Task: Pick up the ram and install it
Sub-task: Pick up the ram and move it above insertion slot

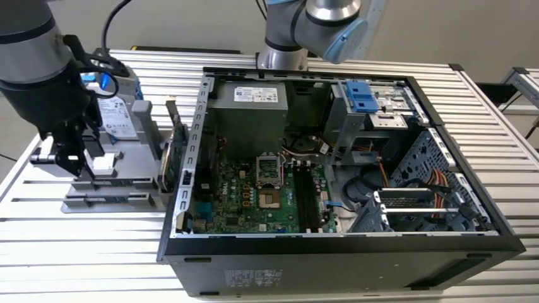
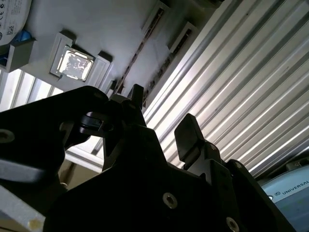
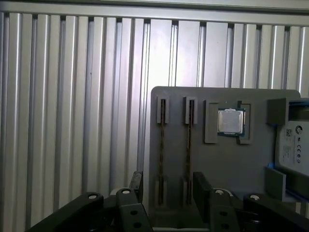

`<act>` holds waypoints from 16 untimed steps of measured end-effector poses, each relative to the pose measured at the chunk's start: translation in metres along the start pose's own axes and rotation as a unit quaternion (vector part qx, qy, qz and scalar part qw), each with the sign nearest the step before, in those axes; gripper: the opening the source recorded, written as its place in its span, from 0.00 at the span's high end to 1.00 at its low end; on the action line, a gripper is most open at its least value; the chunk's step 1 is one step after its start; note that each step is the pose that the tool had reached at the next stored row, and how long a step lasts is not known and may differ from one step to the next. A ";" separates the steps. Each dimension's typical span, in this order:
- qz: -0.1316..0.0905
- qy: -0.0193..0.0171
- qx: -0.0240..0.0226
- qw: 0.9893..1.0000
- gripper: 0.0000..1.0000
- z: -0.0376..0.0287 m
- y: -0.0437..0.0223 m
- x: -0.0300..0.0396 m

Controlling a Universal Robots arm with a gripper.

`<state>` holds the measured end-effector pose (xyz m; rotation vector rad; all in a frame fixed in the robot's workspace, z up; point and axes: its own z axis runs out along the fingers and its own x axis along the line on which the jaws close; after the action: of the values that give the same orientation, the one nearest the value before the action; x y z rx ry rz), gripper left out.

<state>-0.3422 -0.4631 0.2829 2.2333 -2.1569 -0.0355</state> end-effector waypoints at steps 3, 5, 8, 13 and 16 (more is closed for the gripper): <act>0.001 0.000 0.000 1.000 0.00 0.0020 -0.0001 0.0000; 0.001 0.000 0.000 1.000 0.00 0.0035 -0.0002 0.0000; 0.001 0.001 0.000 1.000 0.00 0.0057 -0.0003 0.0000; 0.002 0.001 0.000 1.000 0.00 0.0096 -0.0004 -0.0001; 0.002 0.001 0.000 1.000 0.00 0.0120 -0.0005 -0.0001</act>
<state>-0.3422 -0.4631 0.2708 2.2288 -2.1597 -0.0333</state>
